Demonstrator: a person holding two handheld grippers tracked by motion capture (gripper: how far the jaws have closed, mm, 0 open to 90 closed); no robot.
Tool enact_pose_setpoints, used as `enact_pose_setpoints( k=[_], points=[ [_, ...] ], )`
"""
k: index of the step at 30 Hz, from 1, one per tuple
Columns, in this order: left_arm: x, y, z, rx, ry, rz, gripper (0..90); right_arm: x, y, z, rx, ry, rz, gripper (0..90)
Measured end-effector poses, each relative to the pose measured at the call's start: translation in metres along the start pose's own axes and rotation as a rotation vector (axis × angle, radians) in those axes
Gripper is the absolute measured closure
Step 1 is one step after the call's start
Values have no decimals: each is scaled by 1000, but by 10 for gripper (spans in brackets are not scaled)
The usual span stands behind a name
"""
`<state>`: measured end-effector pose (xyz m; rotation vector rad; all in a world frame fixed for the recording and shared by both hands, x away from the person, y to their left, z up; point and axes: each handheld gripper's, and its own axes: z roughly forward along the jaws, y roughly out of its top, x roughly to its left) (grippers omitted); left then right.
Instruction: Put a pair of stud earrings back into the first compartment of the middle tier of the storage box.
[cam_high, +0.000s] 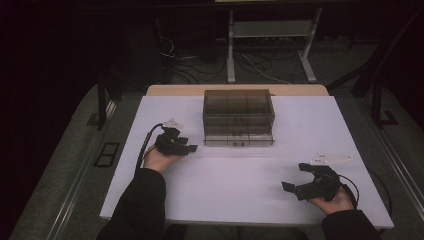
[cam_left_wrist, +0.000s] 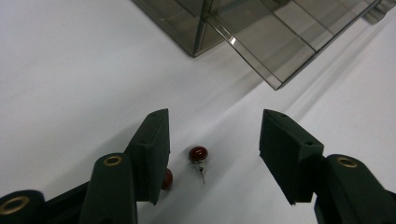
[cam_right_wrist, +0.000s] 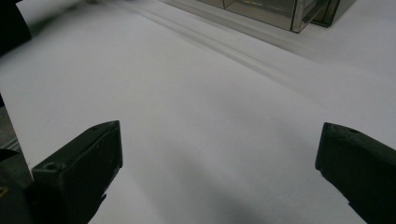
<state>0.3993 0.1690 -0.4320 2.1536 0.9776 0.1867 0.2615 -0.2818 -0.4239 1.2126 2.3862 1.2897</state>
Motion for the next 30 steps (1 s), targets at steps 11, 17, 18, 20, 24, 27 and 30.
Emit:
enact_pose_setpoints(
  k=[11,17,18,20,24,27,30],
  points=[
    [-4,-1,9,80,62,56,528,-1,0,0,5,-7,3,2],
    [-5,-1,10,89,98,60,684,-1,-1,1,9,-11,0,2],
    [-5,-2,10,82,105,65,714,-1,-1,0,9,-12,0,2],
    [-6,-2,10,85,124,71,771,-1,-1,0,9,-15,-1,2],
    [-5,-1,10,82,121,58,788,-1,-1,0,8,-17,0,2],
    [-5,-1,10,82,121,58,789,-1,-1,0,9,-17,0,2],
    [-5,-1,10,85,124,58,789,-1,-1,0,11,-16,-1,2]
  ],
)
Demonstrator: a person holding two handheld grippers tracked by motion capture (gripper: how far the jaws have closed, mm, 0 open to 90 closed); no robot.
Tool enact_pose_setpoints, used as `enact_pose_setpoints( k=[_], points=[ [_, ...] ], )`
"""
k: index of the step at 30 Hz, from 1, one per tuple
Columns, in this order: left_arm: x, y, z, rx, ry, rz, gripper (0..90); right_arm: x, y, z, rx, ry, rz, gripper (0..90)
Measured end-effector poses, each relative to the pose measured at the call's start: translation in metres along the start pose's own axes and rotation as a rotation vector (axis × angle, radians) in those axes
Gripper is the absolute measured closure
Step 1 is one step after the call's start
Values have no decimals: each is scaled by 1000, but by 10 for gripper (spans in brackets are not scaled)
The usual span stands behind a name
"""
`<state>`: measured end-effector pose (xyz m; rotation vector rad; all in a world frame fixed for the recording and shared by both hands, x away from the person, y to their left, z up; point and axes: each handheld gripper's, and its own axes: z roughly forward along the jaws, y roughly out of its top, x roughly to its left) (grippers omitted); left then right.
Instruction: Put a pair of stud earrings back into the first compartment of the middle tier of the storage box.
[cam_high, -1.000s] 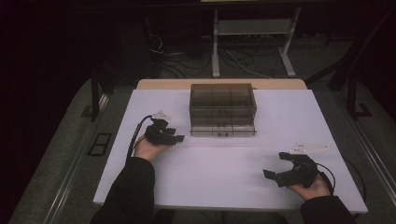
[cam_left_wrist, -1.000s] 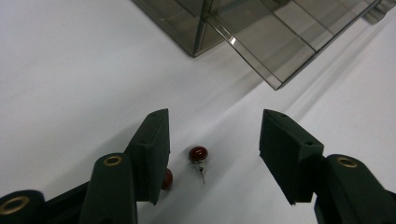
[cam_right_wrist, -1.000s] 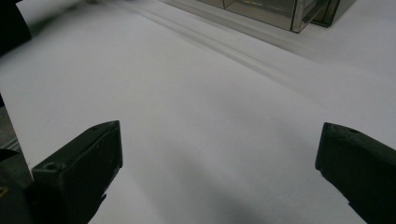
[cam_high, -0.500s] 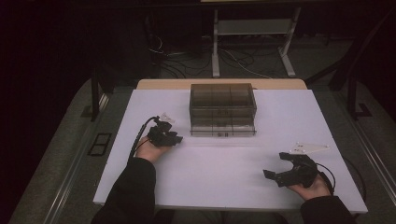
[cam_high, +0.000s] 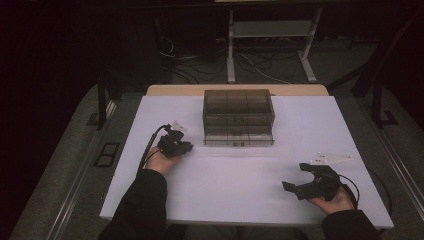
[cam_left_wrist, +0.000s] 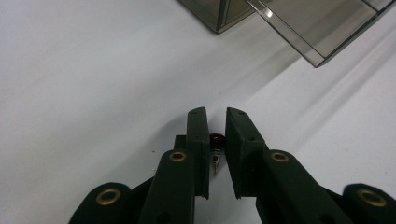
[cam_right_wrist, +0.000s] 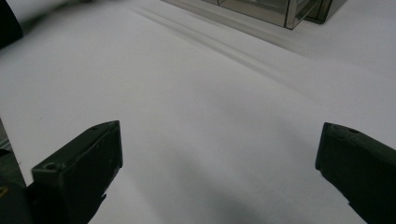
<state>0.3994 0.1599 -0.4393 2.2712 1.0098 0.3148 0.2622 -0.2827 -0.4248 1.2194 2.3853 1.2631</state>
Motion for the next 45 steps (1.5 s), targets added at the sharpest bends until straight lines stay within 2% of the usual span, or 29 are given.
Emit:
enact_pose_setpoints(
  k=[5,9,20,26,28,36,45],
  points=[
    [0,0,-1,1,-11,-2,789,0,0,0,-1,-1,0,2],
    [-2,2,-4,-15,-27,-22,786,0,0,0,-1,1,0,2],
    [-2,11,-22,-92,-59,-48,785,0,0,0,0,3,-2,2],
    [-1,16,-34,-148,-86,-82,786,0,0,0,-1,2,-2,2],
    [-1,19,-39,-163,-105,-77,786,0,0,0,1,4,-2,2],
    [-3,31,-54,-175,-116,-51,785,0,0,0,-2,4,0,2],
    [-3,53,-72,-182,-132,-11,785,0,0,0,-2,4,0,2]
  ],
)
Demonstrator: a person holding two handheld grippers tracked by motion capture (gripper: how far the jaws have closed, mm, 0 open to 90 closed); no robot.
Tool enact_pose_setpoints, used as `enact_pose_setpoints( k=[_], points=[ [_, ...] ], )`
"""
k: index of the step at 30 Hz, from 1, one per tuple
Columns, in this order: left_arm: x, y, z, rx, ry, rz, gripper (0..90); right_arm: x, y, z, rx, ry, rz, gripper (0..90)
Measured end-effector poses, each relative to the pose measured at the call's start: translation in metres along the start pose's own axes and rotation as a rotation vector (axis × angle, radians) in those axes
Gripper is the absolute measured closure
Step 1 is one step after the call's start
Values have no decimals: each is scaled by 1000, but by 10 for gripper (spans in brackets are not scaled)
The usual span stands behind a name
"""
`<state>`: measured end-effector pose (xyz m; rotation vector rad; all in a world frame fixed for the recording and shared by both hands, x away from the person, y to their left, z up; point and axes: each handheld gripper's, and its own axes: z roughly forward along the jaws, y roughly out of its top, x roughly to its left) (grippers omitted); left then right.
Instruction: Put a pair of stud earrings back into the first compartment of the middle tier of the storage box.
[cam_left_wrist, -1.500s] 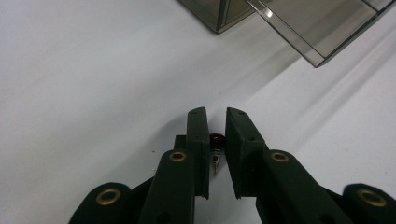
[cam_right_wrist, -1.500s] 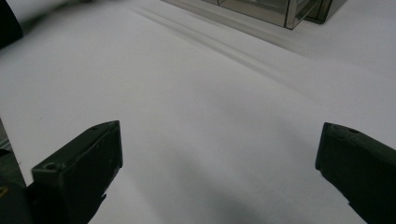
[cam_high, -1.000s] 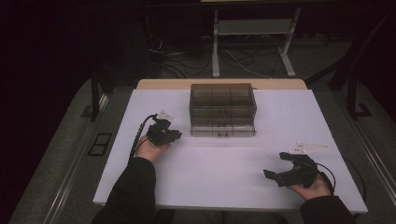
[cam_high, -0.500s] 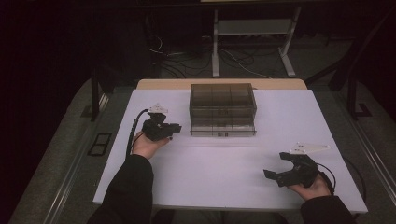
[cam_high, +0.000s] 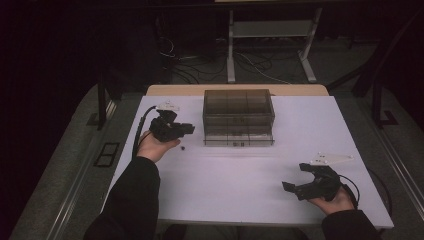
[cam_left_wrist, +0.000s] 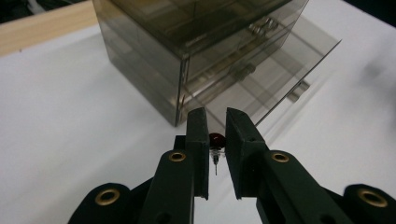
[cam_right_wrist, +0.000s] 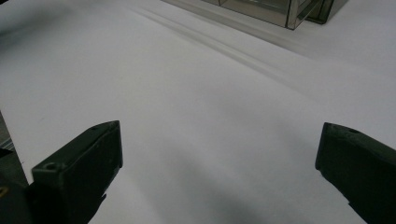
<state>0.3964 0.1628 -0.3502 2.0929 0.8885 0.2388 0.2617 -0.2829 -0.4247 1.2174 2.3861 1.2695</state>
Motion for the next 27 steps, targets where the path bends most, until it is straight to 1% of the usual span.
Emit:
enact_pose_setpoints(
  k=[1,3,4,5,8,9,11,13,16,21,22,24,27],
  points=[
    [-1,3,-1,-8,0,0,786,0,0,0,-1,-1,1,2],
    [-3,9,-3,-8,-2,13,785,0,0,0,-1,-2,1,2],
    [-5,14,-4,-7,-11,23,785,0,0,0,-2,-2,1,2],
    [-5,14,-4,-7,-11,23,785,0,0,0,-2,-2,1,2],
    [-8,20,-3,-7,-17,29,785,0,0,0,-1,-2,2,2],
    [-9,23,-3,-4,-17,44,785,0,0,0,-2,-1,1,2],
    [-12,27,-1,-11,-21,37,785,0,0,0,-1,0,1,2],
    [-15,32,3,-16,-33,54,785,0,0,0,-1,1,0,2],
    [-17,34,6,-12,-37,65,785,0,0,0,0,1,0,2],
    [-21,35,14,-24,-53,61,785,0,0,0,-2,-2,1,2],
    [-21,35,15,-23,-54,66,785,0,0,0,-3,-1,2,2],
    [-21,35,17,-29,-54,62,785,0,0,-1,-3,-1,3,2],
    [-19,35,20,-21,-57,65,785,0,0,-1,-2,-1,3,2]
  ],
)
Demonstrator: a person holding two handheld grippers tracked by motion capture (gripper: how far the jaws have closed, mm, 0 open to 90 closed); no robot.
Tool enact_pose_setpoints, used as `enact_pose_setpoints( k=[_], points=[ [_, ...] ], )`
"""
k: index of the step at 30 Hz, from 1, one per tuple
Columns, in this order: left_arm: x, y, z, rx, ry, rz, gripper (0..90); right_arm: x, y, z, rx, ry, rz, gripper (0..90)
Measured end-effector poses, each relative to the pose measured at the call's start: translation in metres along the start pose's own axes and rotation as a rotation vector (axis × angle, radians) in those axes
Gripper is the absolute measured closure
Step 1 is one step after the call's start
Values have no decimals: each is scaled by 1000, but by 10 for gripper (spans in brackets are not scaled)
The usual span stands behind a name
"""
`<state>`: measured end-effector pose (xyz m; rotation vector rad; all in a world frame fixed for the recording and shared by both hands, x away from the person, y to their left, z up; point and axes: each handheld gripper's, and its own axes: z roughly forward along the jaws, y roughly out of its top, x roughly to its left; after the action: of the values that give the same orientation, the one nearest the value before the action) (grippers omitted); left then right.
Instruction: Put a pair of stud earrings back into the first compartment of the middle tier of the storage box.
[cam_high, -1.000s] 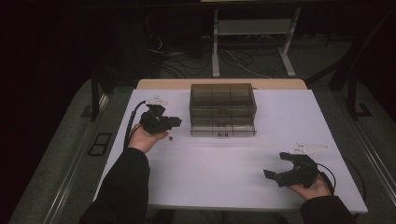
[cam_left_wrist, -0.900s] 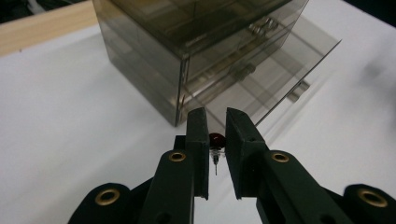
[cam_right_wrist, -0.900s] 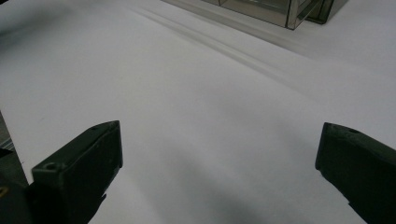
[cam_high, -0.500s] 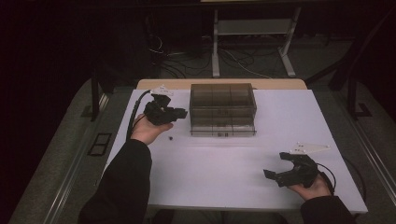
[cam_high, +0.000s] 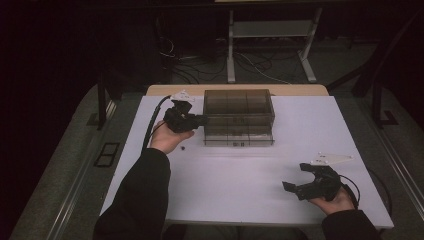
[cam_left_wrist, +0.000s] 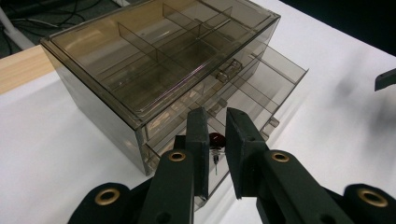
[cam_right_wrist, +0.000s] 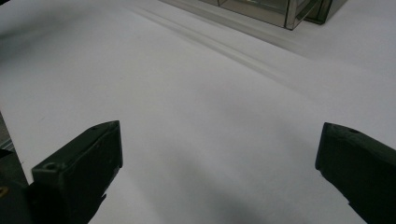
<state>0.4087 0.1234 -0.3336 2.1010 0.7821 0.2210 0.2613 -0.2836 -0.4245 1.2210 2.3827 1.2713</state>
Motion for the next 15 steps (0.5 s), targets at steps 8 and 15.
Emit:
enact_pose_setpoints(
  k=[8,15],
  points=[
    [4,-2,16,-4,-1,-26,785,-1,-1,-1,-1,-4,-1,2],
    [5,-8,29,25,-5,-34,784,-1,-1,-1,-1,-4,-1,2]
  ],
)
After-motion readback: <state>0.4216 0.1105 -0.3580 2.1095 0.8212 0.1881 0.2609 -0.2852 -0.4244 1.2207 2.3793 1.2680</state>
